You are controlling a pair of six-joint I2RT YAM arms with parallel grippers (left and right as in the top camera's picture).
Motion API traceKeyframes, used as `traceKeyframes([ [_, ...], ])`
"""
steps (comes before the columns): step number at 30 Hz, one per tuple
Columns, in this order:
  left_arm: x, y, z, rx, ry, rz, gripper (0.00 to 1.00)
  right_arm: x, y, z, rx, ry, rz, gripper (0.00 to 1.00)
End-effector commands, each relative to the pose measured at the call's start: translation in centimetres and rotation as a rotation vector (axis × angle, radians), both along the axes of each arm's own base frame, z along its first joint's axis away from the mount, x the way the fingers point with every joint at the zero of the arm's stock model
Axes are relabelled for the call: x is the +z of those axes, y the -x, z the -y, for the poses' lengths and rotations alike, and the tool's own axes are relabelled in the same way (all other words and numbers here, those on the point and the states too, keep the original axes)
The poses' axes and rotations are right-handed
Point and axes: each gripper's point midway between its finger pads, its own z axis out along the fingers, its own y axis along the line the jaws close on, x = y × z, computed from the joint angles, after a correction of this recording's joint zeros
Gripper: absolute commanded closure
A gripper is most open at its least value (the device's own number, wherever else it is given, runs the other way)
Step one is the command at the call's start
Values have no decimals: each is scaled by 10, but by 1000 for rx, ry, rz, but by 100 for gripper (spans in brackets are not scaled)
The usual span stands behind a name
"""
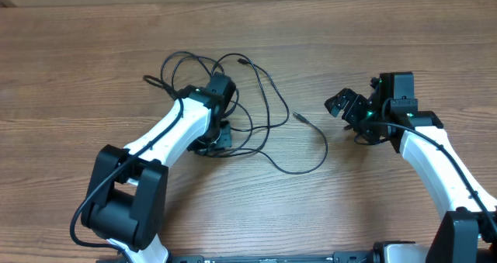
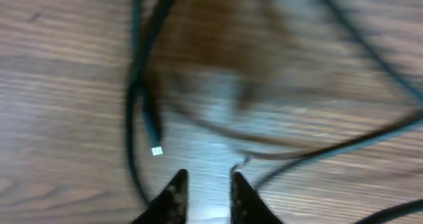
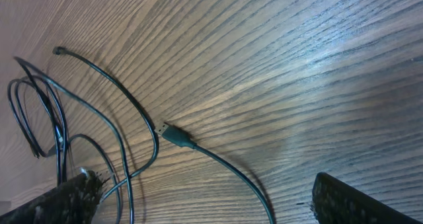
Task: Untangle cables
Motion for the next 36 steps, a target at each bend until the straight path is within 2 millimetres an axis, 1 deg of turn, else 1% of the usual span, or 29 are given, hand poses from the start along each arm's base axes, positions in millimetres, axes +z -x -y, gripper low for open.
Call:
traceKeyframes([
  [1, -2, 4, -29, 59, -106, -8, 80, 8, -7, 0, 3, 11, 26, 0],
  [3, -1, 5, -38, 87, -127, -19, 81, 8, -7, 0, 3, 11, 26, 0],
  [8, -1, 6, -55, 137, -134, -38, 80, 8, -7, 0, 3, 11, 26, 0],
  [9, 0, 6, -61, 157, -136, -46, 79, 8, -7, 0, 3, 11, 26, 0],
  [11, 0, 7, -66, 172, -137, -53, 76, 8, -7, 0, 3, 11, 26, 0],
  [13, 0, 8, -67, 184, -127, -59, 72, 8, -7, 0, 3, 11, 26, 0],
  [14, -1, 8, -66, 187, -116, -63, 69, 8, -7, 0, 3, 11, 26, 0],
  [15, -2, 9, -60, 172, -75, -78, 61, 8, -7, 0, 3, 11, 26, 0],
  [16, -2, 9, -54, 152, -40, -84, 58, 8, -7, 0, 3, 11, 26, 0],
  [18, -3, 8, -39, 103, 52, -96, 58, 8, -7, 0, 3, 11, 26, 0],
  [20, -1, 5, -22, 48, 147, -97, 59, 8, -7, 0, 3, 11, 26, 0],
  [22, 8, -1, -11, 29, 208, -88, 62, 8, -7, 0, 3, 11, 26, 0],
  [25, 25, -13, 0, 24, 259, -66, 64, 8, -7, 0, 3, 11, 26, 0],
  [26, 31, -15, 4, 21, 275, -62, 67, 8, -7, 0, 3, 11, 26, 0],
  [28, 40, -18, 13, 12, 309, -59, 79, 8, -7, 0, 3, 11, 26, 0],
  [29, 43, -18, 17, 6, 323, -61, 86, 8, -7, 0, 3, 11, 26, 0],
  [30, 44, -16, 22, -1, 338, -67, 96, 8, -7, 0, 3, 11, 26, 0],
  [35, 46, -7, 42, -71, 366, -83, 96, 8, -7, 0, 3, 11, 26, 0],
  [36, 46, -6, 49, -91, 372, -81, 95, 8, -7, 0, 3, 11, 26, 0],
])
